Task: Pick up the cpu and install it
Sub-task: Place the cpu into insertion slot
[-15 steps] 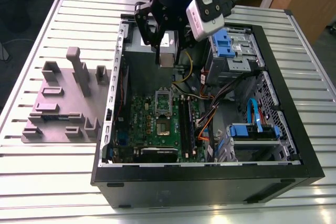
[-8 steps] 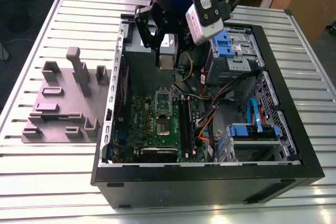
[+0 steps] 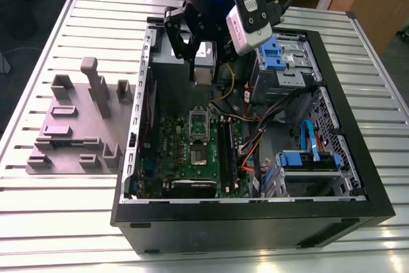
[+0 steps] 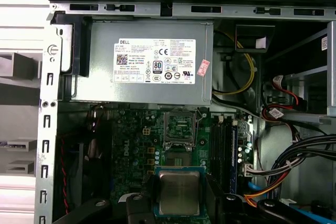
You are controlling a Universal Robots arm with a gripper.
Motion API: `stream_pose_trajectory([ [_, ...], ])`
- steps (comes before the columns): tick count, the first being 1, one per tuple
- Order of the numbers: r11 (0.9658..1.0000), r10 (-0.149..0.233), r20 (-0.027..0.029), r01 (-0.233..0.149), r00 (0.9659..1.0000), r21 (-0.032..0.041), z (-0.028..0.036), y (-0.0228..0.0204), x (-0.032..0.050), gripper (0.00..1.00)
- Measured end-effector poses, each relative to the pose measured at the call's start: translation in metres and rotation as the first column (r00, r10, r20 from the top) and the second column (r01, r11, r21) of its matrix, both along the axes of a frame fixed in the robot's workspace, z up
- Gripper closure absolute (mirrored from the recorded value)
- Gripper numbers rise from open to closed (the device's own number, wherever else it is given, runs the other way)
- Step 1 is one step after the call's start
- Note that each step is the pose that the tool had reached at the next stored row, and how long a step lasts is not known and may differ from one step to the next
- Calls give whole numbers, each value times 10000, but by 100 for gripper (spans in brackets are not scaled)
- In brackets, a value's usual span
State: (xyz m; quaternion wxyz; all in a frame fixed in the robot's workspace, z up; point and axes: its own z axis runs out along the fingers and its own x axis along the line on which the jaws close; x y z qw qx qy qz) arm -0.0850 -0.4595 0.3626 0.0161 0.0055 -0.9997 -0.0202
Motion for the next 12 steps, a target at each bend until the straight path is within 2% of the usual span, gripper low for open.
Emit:
stream_pose_trajectory([
  [8,10000,0,-1,0,10000,-1,-2,-2,0,53],
  [12,10000,0,0,0,10000,-1,-38,-25,1,53],
])
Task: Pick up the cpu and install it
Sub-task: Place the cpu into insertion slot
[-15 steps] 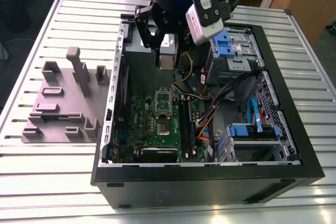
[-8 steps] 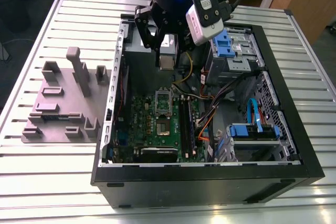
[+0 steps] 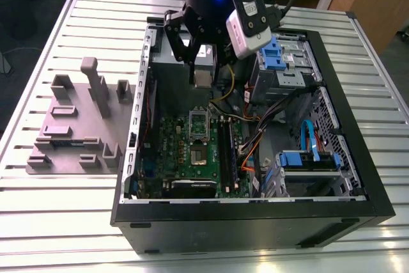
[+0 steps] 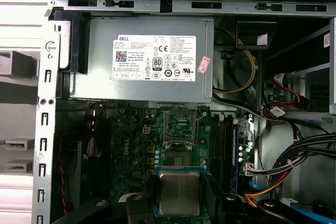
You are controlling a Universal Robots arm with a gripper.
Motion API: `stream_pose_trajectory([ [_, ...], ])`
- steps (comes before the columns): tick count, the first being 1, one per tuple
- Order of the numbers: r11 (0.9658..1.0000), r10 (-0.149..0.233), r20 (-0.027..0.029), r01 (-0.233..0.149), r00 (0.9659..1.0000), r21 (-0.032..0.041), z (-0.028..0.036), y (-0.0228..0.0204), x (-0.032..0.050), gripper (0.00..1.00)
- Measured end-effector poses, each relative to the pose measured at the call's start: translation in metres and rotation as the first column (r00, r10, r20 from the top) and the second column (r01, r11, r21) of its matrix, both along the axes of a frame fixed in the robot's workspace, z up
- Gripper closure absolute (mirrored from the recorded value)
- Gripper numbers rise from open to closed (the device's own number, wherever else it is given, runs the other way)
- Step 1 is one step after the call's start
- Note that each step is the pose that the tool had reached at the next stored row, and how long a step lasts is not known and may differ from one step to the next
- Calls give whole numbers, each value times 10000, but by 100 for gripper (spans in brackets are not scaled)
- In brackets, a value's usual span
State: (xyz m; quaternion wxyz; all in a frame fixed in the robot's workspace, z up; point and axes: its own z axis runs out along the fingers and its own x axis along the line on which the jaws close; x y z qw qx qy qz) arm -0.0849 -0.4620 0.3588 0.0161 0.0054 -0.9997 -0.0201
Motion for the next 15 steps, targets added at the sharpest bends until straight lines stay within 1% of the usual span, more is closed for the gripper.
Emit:
stream_pose_trajectory([
  [6,10000,-8,0,8,10000,-7,-106,-14,0,53],
  [9,10000,-33,2,33,10000,-9,-153,-50,-1,53],
  [12,10000,-51,4,51,10000,-5,-180,-113,-1,53],
  [13,10000,-57,3,57,10000,-6,-189,-125,-1,53],
  [15,10000,-75,4,75,10000,-6,-226,-131,-1,53],
])
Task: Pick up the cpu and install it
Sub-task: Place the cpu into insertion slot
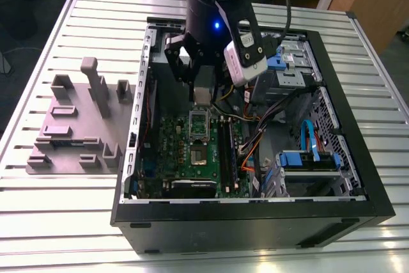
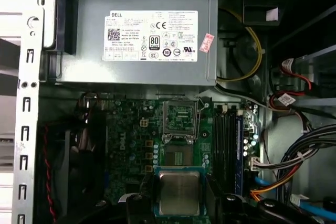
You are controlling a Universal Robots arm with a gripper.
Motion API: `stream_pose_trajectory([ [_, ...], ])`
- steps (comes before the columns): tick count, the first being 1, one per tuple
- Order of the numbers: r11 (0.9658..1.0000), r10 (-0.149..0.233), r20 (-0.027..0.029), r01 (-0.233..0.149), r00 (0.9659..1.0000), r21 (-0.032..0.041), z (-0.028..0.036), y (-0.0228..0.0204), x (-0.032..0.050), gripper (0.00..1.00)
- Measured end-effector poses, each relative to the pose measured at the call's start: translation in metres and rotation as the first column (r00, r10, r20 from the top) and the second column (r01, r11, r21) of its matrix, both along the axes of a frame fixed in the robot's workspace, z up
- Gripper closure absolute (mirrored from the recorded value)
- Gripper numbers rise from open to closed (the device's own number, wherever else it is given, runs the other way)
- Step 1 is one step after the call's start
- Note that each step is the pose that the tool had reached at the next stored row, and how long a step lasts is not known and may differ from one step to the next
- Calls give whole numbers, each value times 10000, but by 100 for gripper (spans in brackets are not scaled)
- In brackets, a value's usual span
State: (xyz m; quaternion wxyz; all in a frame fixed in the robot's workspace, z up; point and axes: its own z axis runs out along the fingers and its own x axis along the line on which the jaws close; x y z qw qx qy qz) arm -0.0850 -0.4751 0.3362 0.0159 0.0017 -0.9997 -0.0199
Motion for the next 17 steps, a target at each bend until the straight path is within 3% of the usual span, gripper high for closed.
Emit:
stream_pose_trajectory([
  [17,10000,-34,0,34,10000,0,-297,-3,3,53],
])
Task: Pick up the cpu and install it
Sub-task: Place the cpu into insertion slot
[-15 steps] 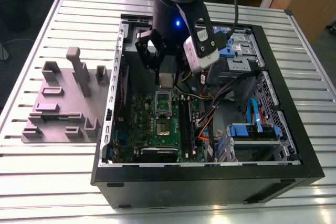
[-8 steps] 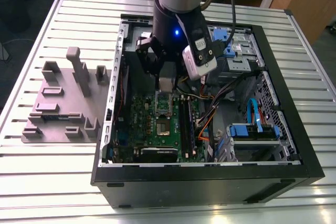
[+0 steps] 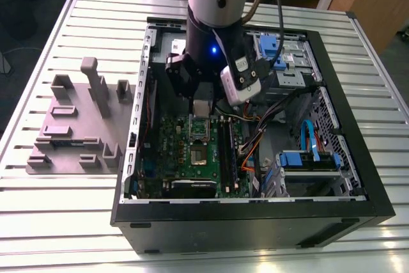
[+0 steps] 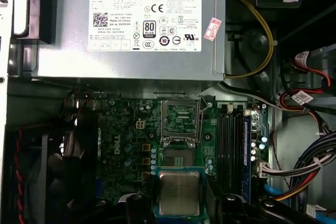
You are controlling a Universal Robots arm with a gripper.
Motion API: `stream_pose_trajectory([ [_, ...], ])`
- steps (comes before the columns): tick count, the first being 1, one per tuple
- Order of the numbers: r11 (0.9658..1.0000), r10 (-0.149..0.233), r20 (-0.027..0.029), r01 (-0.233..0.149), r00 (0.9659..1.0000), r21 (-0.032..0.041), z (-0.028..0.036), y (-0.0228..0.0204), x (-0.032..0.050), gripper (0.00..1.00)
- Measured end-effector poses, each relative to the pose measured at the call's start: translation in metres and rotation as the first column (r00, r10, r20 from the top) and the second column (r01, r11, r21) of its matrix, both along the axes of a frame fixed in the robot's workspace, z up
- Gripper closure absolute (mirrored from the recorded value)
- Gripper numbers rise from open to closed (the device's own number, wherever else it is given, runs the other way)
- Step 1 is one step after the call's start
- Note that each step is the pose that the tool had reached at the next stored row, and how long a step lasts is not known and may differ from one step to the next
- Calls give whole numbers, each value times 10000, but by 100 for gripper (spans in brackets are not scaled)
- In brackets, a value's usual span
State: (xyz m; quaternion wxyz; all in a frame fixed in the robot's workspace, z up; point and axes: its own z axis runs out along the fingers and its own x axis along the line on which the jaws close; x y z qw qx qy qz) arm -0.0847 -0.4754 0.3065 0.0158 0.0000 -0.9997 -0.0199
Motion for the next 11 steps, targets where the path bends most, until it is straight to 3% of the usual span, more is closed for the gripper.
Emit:
stream_pose_trajectory([
  [5,10000,-40,0,40,10000,-1,-81,-12,3,53],
  [7,10000,-41,1,41,10000,1,-86,-51,6,53],
  [11,10000,-43,1,43,10000,1,-87,-55,6,53],
])
